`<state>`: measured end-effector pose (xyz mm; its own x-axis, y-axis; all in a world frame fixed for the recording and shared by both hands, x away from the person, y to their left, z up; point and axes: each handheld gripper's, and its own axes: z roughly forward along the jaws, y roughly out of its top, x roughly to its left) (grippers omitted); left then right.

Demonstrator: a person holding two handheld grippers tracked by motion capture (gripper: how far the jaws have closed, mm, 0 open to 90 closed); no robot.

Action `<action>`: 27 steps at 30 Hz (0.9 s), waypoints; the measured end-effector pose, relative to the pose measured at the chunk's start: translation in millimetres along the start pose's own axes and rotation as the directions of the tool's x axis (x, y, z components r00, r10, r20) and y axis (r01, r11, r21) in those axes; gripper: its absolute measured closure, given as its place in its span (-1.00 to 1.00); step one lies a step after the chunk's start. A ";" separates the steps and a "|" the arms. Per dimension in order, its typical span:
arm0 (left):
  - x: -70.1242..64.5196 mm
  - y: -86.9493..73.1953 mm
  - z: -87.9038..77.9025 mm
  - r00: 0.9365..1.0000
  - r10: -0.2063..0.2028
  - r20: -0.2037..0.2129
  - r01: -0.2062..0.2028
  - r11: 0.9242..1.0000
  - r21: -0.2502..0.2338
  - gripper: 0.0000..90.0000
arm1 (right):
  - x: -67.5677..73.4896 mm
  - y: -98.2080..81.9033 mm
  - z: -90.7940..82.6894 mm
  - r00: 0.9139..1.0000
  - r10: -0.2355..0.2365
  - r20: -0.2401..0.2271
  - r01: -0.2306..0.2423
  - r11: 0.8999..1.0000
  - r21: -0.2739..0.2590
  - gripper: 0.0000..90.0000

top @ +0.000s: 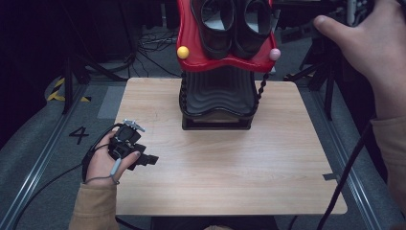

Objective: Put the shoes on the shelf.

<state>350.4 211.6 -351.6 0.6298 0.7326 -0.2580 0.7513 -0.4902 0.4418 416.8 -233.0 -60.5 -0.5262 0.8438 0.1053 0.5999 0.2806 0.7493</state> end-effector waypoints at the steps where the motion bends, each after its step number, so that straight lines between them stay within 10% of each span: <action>1: -0.3 -0.1 0.0 1.000 -0.002 0.000 0.002 1.000 0.000 -0.27 | -2.4 -4.1 -1.5 1.000 -0.006 -0.001 0.006 1.000 -0.001 -0.13; 27: -3.4 -13.1 -1.3 0.999 -0.016 -0.036 0.016 1.000 -0.005 -0.28 | -42.8 -130.7 59.4 0.995 -0.063 -0.082 0.075 0.986 0.149 -0.20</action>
<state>338.2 216.1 -355.4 0.6102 0.7571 -0.2335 0.7602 -0.4764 0.4418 396.7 -278.6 -201.8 -0.6107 0.7841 0.1110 0.6419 0.4080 0.6492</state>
